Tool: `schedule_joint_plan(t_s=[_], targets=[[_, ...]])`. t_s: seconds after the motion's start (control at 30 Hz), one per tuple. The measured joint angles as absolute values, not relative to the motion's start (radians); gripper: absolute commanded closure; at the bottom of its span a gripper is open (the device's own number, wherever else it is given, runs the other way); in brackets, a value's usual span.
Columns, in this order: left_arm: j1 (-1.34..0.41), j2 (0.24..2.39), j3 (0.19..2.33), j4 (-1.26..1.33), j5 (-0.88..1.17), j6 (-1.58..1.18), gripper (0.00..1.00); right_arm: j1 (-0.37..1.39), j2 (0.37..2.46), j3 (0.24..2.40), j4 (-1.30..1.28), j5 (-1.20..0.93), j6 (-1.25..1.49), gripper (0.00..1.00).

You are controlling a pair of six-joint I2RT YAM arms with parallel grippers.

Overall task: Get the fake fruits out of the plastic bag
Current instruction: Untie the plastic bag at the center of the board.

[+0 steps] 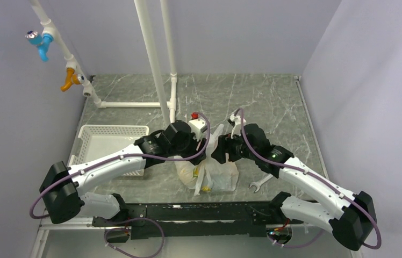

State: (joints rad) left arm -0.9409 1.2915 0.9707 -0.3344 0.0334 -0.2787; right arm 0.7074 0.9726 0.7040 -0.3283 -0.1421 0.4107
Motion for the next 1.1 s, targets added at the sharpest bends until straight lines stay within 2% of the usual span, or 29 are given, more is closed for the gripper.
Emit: schedule_joint_plan(t_s=[0.23, 0.43, 0.53, 0.63, 0.7, 0.9, 1.03, 1.1], targets=[[-0.941, 1.323, 0.971, -0.320, 0.032, -0.285, 0.44, 0.707, 0.975, 0.698, -0.288, -0.168, 0.431, 0.31], [-0.941, 1.329, 0.970, -0.319, 0.033, -0.294, 0.67, 0.707, 0.991, 0.684, -0.263, -0.185, 0.440, 0.39], [-0.941, 1.329, 0.970, -0.318, 0.033, -0.298, 0.74, 0.707, 1.008, 0.683, -0.253, -0.200, 0.439, 0.41], [-0.941, 1.329, 0.969, -0.316, 0.039, -0.303, 0.87, 0.707, 1.014, 0.683, -0.246, -0.210, 0.438, 0.41], [-0.941, 1.329, 0.969, -0.315, 0.042, -0.307, 1.00, 0.708, 1.014, 0.683, -0.245, -0.207, 0.435, 0.41], [-0.941, 1.329, 0.969, -0.311, 0.046, -0.318, 1.00, 0.775, 1.047, 0.684, -0.245, -0.110, 0.407, 0.40], [-0.941, 1.325, 0.969, -0.313, 0.048, -0.327, 1.00, 0.876, 1.093, 0.688, -0.249, 0.020, 0.393, 0.55], [-0.941, 1.320, 0.969, -0.319, 0.043, -0.336, 1.00, 0.904, 1.098, 0.690, -0.252, 0.059, 0.390, 0.69]])
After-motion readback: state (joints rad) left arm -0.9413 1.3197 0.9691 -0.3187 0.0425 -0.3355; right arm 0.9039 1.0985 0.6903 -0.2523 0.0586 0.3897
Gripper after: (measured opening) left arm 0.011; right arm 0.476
